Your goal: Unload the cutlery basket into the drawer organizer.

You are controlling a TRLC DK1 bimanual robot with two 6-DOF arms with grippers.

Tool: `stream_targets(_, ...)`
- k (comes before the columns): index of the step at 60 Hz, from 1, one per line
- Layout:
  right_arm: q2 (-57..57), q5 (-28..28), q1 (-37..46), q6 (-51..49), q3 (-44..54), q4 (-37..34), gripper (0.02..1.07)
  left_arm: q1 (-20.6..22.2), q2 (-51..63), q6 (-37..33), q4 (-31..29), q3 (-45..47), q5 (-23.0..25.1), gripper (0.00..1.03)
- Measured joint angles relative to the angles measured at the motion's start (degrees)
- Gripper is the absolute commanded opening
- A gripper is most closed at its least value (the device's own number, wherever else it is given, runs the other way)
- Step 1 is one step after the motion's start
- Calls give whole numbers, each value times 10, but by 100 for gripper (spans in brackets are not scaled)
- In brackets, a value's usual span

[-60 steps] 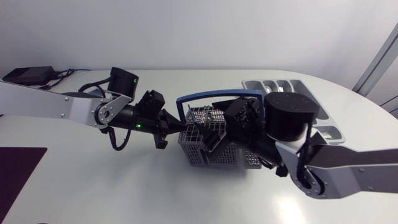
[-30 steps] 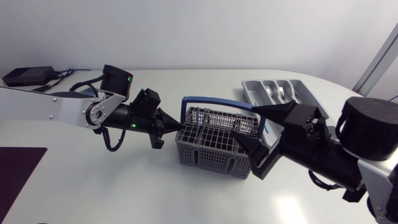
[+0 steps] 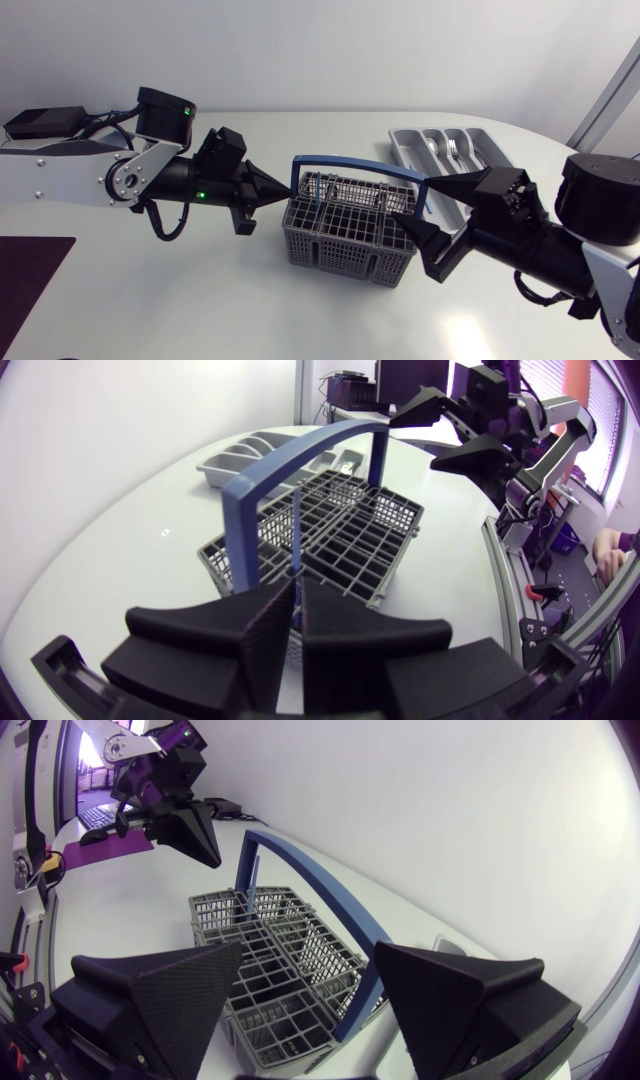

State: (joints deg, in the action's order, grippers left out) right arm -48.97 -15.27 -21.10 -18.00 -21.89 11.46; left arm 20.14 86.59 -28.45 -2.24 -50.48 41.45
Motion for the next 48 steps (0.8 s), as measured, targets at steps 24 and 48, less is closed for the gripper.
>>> stream_targets(24,13,-117,136,-6,0,-22,97,37,2,0,-48,-10,-2,87)
stream_targets(48,62,-205,236,-29,0,-67,98,59,47,-1,-63,-62,-3,88)
